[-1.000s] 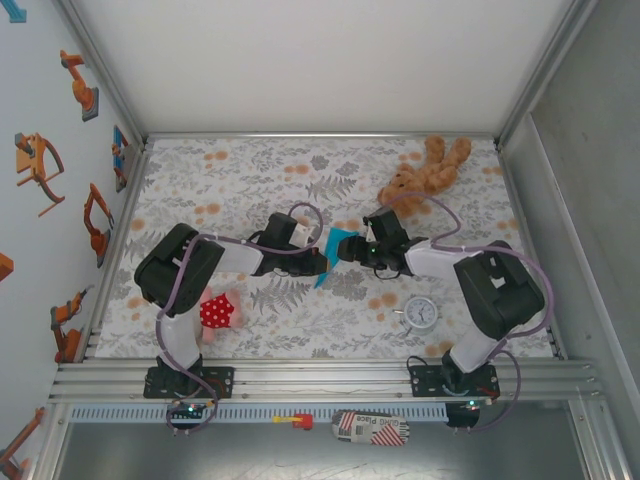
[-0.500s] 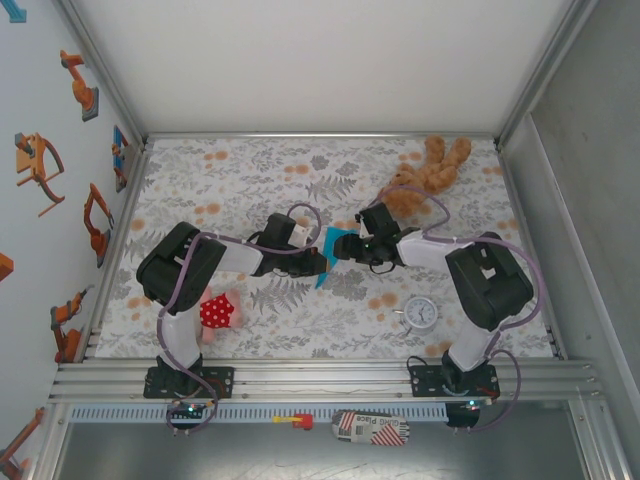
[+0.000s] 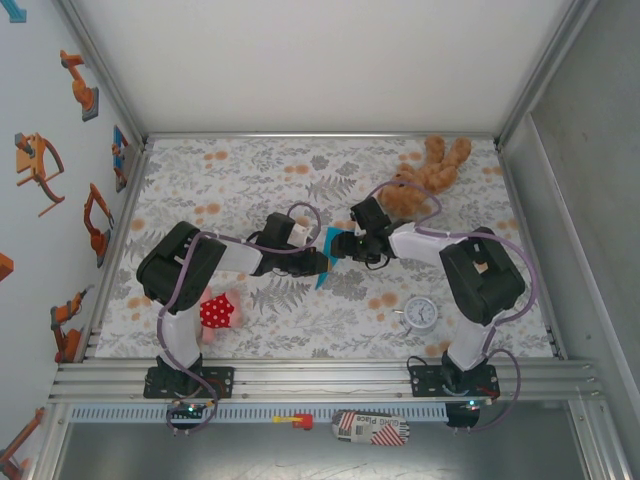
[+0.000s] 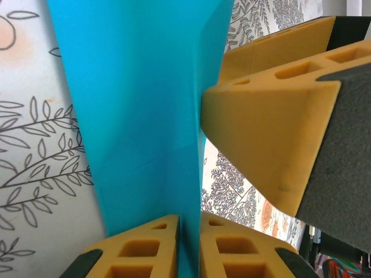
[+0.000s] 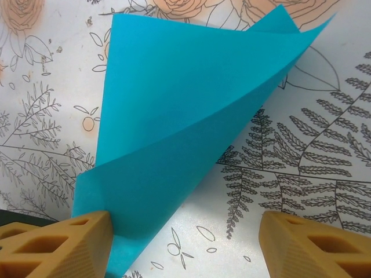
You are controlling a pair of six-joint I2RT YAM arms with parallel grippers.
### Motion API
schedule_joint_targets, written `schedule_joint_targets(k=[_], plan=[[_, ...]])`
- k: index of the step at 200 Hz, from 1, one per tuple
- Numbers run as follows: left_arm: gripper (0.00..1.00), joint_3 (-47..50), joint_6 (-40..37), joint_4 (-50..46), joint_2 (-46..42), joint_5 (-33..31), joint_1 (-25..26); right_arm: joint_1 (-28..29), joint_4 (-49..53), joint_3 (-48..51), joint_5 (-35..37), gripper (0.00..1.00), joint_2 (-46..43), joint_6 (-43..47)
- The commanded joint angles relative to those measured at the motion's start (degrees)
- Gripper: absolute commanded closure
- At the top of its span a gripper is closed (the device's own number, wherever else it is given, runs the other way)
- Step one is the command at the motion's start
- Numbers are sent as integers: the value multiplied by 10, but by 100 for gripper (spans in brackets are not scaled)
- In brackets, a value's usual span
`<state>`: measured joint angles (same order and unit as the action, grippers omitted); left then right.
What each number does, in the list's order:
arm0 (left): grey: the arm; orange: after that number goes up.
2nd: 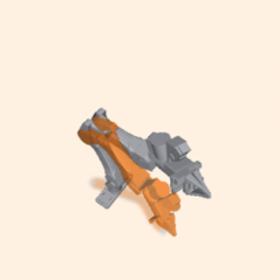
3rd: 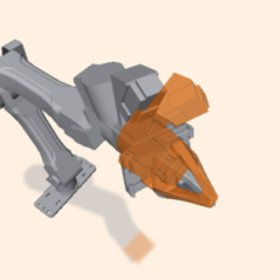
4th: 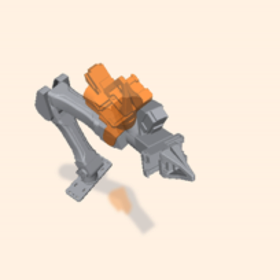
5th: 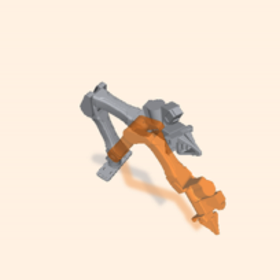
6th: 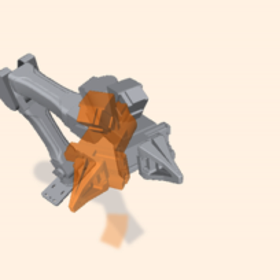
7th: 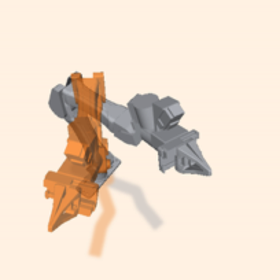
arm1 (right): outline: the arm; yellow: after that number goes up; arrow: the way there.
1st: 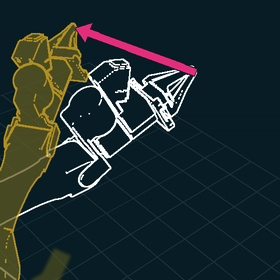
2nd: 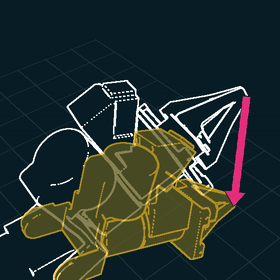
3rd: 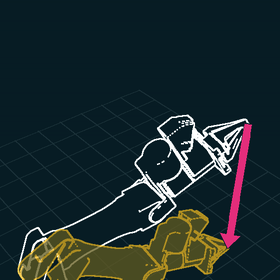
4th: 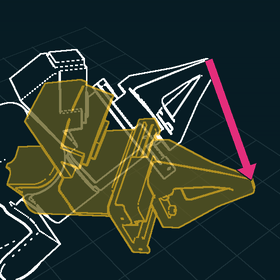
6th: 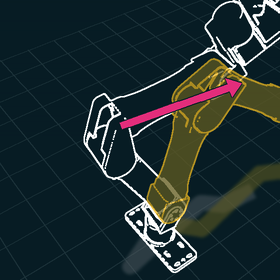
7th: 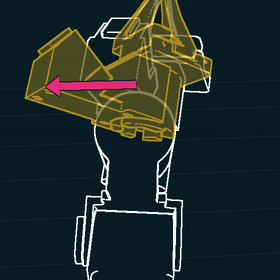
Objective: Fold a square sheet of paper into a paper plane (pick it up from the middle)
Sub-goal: Fold the wing for the fifth time at the center of the table.
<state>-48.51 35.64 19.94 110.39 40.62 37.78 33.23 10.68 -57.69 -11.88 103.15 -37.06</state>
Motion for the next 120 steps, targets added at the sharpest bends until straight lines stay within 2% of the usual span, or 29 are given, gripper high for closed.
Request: schedule_joint_targets(k=[1,46,87,120], plan=[[84,8,-14,-28,32,-25,-1,16,-8,-5,10,31,52,2],[88,11,-14,-29,37,-31,-1,17,5,-14,10,29,50,4],[94,19,-14,-23,36,-32,-2,15,-36,13,-13,28,-21,16],[97,25,-7,-6,40,-29,-5,0,-79,47,-48,29,-34,15]])
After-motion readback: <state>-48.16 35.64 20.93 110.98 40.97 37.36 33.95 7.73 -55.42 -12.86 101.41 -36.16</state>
